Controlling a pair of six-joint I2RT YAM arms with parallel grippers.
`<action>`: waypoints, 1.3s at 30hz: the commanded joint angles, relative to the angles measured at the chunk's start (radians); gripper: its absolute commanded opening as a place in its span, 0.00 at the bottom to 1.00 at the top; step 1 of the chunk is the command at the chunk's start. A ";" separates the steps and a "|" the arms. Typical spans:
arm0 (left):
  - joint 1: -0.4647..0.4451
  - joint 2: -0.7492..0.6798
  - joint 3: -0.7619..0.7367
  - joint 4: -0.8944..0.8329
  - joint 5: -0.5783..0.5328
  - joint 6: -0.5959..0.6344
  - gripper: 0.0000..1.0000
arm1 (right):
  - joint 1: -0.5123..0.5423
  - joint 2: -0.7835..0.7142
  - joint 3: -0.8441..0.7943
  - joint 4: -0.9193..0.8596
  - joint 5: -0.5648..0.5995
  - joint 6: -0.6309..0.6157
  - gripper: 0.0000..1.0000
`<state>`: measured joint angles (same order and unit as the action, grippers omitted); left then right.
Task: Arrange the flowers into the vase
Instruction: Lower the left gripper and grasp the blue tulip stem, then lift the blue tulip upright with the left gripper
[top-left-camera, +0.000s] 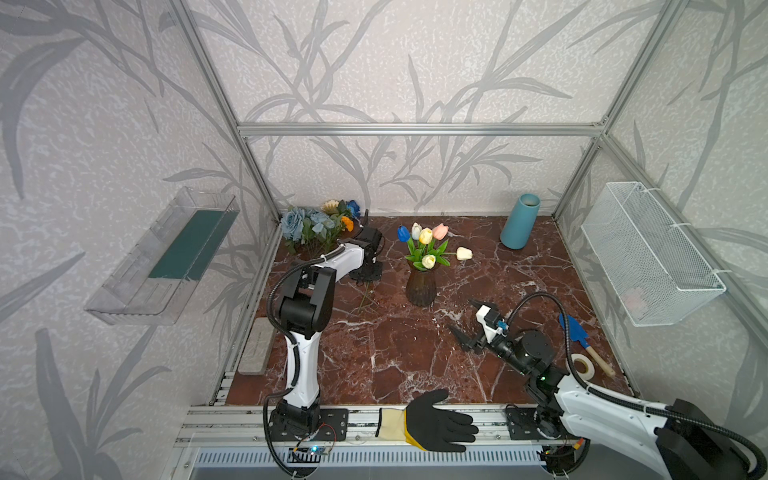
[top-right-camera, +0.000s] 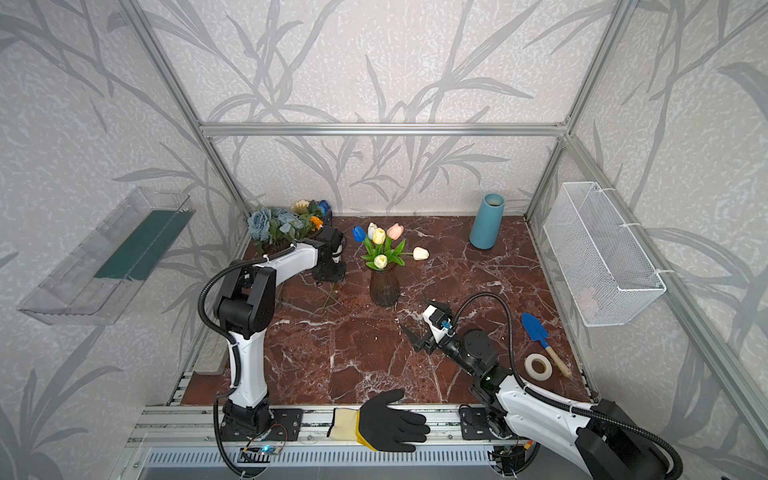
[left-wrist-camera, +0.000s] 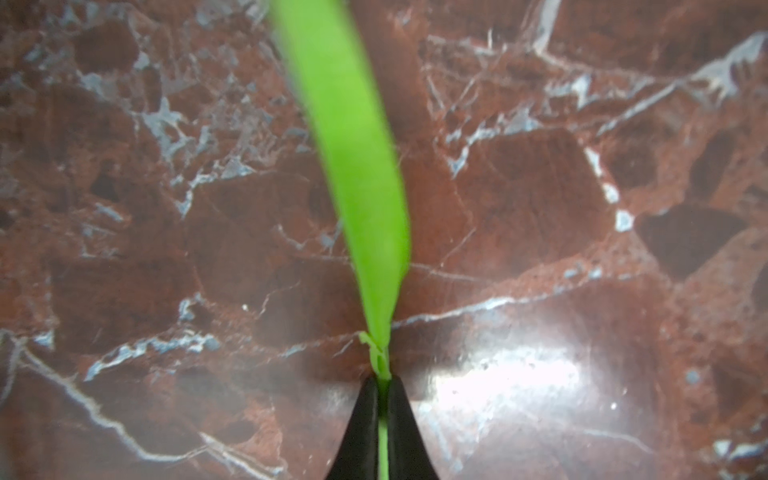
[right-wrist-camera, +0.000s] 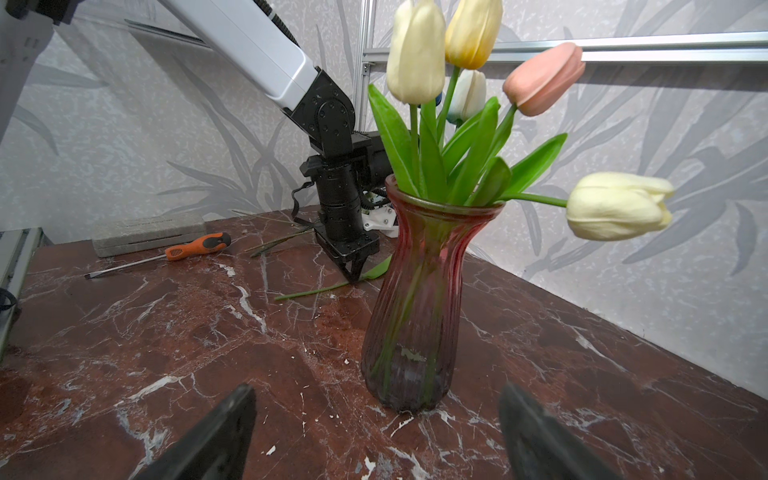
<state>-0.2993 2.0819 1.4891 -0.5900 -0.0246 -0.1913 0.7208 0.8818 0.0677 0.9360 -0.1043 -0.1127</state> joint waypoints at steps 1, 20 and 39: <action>0.003 -0.118 -0.051 0.055 0.005 0.006 0.02 | 0.005 -0.012 0.008 0.010 0.011 0.008 0.92; -0.030 -0.907 -0.781 1.402 0.428 -0.052 0.00 | 0.005 0.000 0.003 0.037 0.003 0.016 0.92; -0.061 -0.625 -0.731 2.001 0.537 -0.266 0.00 | 0.005 0.012 0.003 0.048 0.003 0.011 0.92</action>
<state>-0.3550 1.4414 0.7212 1.2705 0.4873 -0.3985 0.7208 0.9009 0.0677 0.9455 -0.1051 -0.1024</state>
